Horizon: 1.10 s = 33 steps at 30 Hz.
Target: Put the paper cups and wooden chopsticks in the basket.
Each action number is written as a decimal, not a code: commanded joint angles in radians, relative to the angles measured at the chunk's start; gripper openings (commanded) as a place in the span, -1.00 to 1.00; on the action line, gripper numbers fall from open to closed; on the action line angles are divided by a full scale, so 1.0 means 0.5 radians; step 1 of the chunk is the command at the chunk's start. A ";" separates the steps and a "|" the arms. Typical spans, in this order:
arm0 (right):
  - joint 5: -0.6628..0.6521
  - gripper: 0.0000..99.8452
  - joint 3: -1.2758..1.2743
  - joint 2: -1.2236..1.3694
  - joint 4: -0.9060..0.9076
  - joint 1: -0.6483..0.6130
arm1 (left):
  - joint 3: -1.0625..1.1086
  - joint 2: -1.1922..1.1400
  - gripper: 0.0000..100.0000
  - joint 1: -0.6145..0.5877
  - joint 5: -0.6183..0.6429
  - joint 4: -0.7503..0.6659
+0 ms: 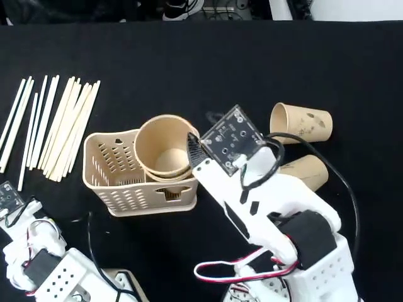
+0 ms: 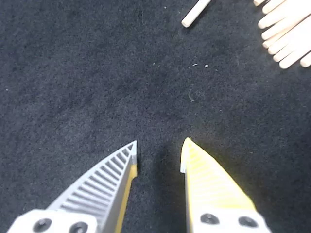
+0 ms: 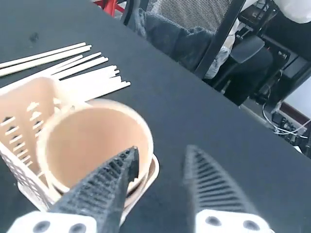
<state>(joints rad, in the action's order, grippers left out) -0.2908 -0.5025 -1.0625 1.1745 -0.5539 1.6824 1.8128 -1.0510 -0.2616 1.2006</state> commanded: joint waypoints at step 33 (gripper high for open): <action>-0.752 -0.40 -0.247 1.763 -1.485 1.544 | 0.035 0.015 -0.70 0.011 -0.015 -0.009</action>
<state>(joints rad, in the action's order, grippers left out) -0.6974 -0.7787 -0.3076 0.4258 0.2010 1.6824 1.8128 -1.0510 -0.2616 1.2006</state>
